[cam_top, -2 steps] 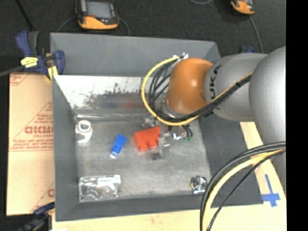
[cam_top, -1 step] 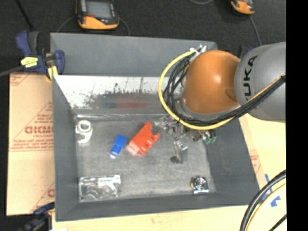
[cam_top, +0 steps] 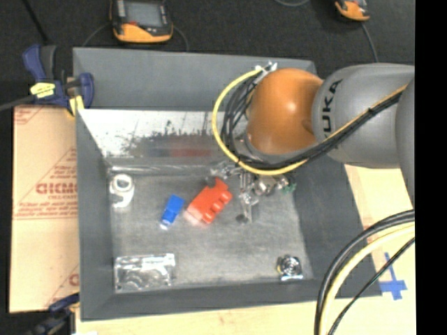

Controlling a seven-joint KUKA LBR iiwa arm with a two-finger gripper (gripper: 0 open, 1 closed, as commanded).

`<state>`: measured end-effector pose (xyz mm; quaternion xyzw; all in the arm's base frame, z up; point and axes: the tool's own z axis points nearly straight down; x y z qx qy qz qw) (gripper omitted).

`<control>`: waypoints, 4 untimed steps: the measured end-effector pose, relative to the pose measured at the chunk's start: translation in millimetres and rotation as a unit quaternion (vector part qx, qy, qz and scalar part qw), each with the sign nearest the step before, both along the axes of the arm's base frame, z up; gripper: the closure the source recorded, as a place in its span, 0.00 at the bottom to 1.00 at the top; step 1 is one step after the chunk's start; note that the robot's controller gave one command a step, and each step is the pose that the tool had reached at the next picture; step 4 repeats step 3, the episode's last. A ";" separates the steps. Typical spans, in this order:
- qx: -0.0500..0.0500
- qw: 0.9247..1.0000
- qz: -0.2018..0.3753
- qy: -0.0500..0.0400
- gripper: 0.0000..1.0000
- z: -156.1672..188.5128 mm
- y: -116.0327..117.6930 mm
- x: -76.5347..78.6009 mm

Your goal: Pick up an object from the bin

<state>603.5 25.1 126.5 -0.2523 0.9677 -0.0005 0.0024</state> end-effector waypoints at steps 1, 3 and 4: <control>0.000 0.997 0.083 -0.001 0.00 -56.5 10.7 40.5; -0.001 0.998 0.060 -0.005 1.00 128.4 -6.6 40.0; -0.001 0.998 0.060 -0.005 1.00 128.4 -6.6 40.0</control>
Offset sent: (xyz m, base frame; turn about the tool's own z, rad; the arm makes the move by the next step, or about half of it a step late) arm 0.0390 0.0118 -0.0565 -0.1690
